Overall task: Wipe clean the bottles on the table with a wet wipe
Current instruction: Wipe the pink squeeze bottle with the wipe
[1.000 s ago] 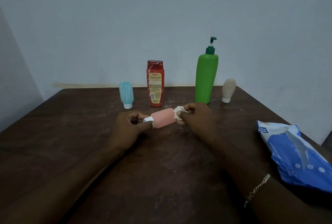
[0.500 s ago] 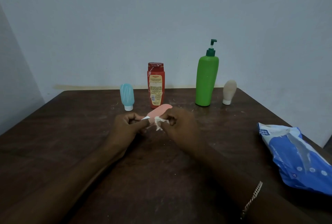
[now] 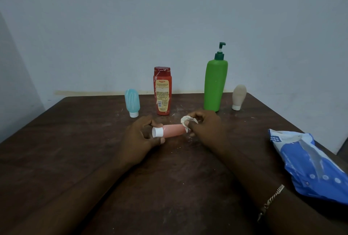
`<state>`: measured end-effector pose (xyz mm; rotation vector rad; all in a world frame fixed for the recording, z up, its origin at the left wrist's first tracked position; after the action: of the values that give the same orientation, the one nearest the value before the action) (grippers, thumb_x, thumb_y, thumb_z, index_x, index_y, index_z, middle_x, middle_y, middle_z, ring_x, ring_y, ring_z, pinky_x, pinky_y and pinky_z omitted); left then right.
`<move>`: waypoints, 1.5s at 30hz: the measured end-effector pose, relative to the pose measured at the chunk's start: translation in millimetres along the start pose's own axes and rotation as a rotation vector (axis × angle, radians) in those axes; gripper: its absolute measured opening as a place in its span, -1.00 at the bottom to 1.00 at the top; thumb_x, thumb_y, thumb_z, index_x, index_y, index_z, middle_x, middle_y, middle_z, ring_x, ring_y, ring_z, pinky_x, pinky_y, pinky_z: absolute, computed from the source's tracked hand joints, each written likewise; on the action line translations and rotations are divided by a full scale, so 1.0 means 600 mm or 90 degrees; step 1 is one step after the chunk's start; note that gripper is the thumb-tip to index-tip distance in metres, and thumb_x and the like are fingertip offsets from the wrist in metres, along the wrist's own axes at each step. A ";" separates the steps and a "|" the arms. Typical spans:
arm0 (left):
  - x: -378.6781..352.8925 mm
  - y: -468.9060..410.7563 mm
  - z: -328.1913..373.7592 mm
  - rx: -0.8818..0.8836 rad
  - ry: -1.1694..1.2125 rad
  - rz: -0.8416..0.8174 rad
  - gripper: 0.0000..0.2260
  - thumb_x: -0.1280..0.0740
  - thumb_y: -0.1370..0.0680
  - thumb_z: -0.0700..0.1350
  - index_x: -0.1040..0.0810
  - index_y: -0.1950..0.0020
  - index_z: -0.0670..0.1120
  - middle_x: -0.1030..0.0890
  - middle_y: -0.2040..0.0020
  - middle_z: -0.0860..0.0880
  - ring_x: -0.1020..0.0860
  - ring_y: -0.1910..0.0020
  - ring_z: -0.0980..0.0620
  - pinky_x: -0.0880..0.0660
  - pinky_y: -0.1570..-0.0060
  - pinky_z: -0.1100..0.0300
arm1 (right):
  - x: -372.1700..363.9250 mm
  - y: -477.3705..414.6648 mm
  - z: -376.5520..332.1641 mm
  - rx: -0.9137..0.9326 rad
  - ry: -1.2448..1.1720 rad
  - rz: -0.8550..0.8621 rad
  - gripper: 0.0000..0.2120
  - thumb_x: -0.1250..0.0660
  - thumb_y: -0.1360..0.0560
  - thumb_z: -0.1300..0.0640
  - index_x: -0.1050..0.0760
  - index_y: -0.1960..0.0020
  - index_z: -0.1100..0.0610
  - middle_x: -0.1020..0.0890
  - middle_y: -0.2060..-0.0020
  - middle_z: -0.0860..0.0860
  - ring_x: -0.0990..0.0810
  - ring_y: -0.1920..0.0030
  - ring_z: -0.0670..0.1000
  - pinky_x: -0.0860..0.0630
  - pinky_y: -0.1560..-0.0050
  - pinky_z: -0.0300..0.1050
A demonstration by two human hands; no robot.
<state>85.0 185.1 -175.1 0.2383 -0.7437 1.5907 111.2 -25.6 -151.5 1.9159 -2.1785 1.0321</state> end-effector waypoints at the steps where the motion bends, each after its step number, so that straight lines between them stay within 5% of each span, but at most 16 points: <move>1: -0.001 -0.001 -0.003 0.000 0.013 -0.005 -0.70 -0.59 -0.37 -0.06 -0.55 0.01 0.12 -0.61 -0.06 0.14 -0.58 -0.03 0.10 -0.60 -0.01 0.06 | 0.000 0.000 0.001 0.000 0.005 -0.002 -0.96 -0.47 -0.43 0.08 -0.69 0.14 0.03 -0.70 0.33 -0.08 -0.68 0.32 -0.06 -0.65 0.19 0.11; 6: 0.001 -0.003 -0.006 -0.020 0.051 0.002 -0.84 -0.55 -0.43 -0.03 -0.66 0.04 0.13 -0.67 -0.01 0.21 -0.62 -0.03 0.20 -0.61 -0.06 0.08 | -0.017 0.008 0.006 -0.026 0.082 -0.073 -0.91 -0.46 -0.43 0.08 -0.71 0.07 0.01 -0.70 0.30 -0.12 -0.65 0.30 -0.14 -0.64 0.16 -0.05; 10: -0.006 -0.008 -0.026 0.053 0.052 -0.009 -0.64 -0.59 -0.39 -0.13 -0.60 -0.13 0.08 -0.65 -0.06 0.15 -0.63 -0.02 0.15 -0.62 -0.03 0.13 | -0.032 0.017 0.001 -0.019 0.131 -0.082 -0.89 -0.46 -0.45 0.06 -0.71 0.03 -0.01 -0.67 0.26 -0.15 -0.57 0.29 -0.22 -0.38 0.30 -0.34; 15: -0.010 -0.012 -0.032 0.068 -0.017 -0.018 -0.73 -0.59 -0.38 -0.06 -0.67 -0.05 0.03 -0.68 0.09 0.13 -0.65 0.11 0.15 -0.57 0.13 0.24 | -0.079 0.039 -0.037 0.043 0.173 -0.116 -0.81 -0.38 -0.53 0.09 -0.65 -0.13 0.01 -0.69 -0.02 -0.06 -0.48 0.17 -0.25 -0.25 0.26 -0.52; 18: -0.008 -0.013 -0.031 0.063 -0.031 -0.016 -0.74 -0.60 -0.36 -0.04 -0.69 -0.02 0.01 -0.70 0.15 0.11 -0.66 0.15 0.14 -0.61 0.11 0.15 | -0.102 0.049 -0.054 0.077 0.198 -0.153 -0.75 -0.33 -0.56 0.14 -0.62 -0.21 0.03 -0.65 -0.15 -0.03 -0.46 0.00 -0.19 -0.22 0.12 -0.50; 26: -0.009 -0.011 -0.030 0.077 -0.030 -0.028 -0.73 -0.59 -0.38 -0.03 -0.62 -0.01 0.04 -0.64 0.08 0.14 -0.61 0.09 0.16 -0.60 0.10 0.19 | -0.038 0.019 0.004 -0.009 0.207 -0.094 -0.86 -0.42 -0.49 0.03 -0.68 -0.03 -0.03 -0.69 0.08 -0.13 -0.53 0.20 -0.26 -0.30 0.27 -0.43; 31: -0.008 -0.008 -0.020 0.056 -0.014 -0.025 -0.85 -0.57 -0.40 -0.08 -0.66 0.09 0.02 -0.69 0.17 0.10 -0.63 0.18 0.24 -0.58 0.15 0.19 | -0.107 0.056 -0.069 0.112 0.196 -0.183 -0.80 -0.34 -0.54 0.15 -0.64 -0.12 0.00 -0.64 -0.07 -0.06 -0.54 -0.04 -0.12 -0.34 -0.02 -0.33; 39: -0.014 -0.007 -0.023 0.053 -0.021 -0.053 -0.77 -0.59 -0.38 -0.12 -0.62 0.05 0.04 -0.63 -0.01 0.17 -0.57 0.00 0.20 -0.51 0.06 0.26 | -0.017 0.018 0.001 -0.014 0.174 -0.097 -0.90 -0.43 -0.48 0.11 -0.70 0.03 0.02 -0.72 0.17 -0.10 -0.57 0.24 -0.25 -0.32 0.31 -0.48; 45: -0.013 -0.010 -0.021 0.029 -0.014 -0.044 -0.81 -0.58 -0.39 -0.10 -0.64 0.07 0.03 -0.68 0.04 0.13 -0.61 0.03 0.17 -0.56 0.00 0.17 | -0.093 0.050 -0.061 0.049 0.186 -0.165 -0.76 -0.40 -0.48 0.12 -0.66 -0.14 0.04 -0.68 0.00 -0.03 -0.59 0.08 -0.11 -0.54 0.01 -0.26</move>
<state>95.2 186.2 -187.0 0.3120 -0.7102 1.5432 83.2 41.2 -162.3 1.8732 -1.7098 1.2675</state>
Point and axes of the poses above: each hand's wrist, its own y-axis away from the middle knuckle, its own x-axis out of the back of the hand, z = x × y, the point moved 10 cm from there along -y, towards the middle knuckle
